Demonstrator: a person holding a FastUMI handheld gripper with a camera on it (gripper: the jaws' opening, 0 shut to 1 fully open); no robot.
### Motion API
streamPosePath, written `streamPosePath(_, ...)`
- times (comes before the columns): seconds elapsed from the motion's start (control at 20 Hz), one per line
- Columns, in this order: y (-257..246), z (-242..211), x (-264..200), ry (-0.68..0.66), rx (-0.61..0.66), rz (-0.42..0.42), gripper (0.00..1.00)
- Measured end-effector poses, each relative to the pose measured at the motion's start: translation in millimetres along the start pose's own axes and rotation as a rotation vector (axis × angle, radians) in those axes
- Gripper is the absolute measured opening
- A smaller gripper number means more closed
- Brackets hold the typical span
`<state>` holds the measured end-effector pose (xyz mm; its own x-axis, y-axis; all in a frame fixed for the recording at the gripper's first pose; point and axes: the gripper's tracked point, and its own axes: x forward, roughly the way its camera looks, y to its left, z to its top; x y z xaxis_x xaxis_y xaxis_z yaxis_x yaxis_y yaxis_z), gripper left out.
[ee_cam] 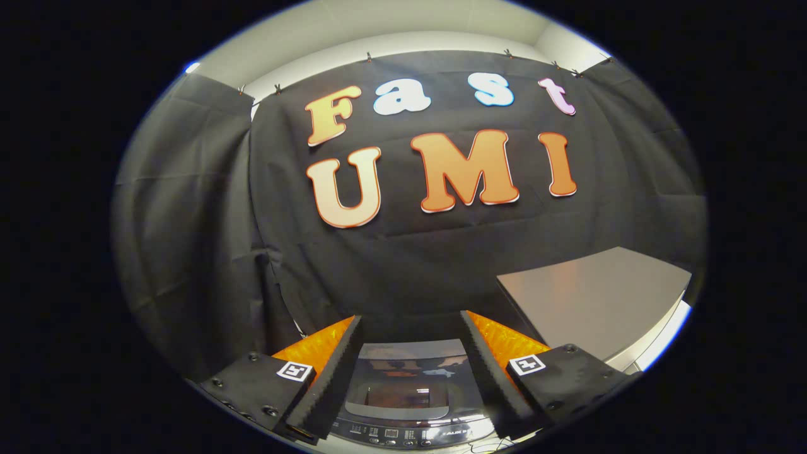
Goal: Put the clothes into the washing machine and then close the washing machine lid.
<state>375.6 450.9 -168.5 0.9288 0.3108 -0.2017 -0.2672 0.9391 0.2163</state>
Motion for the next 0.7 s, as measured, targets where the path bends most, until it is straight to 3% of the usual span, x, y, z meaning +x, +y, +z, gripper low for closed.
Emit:
streamPosePath(0.25, -11, 27, -12, -0.089, -0.030, -0.046, 0.98)
streamPosePath(0.7, -25, 41, -48, -0.110, -0.007, -0.073, 0.98)
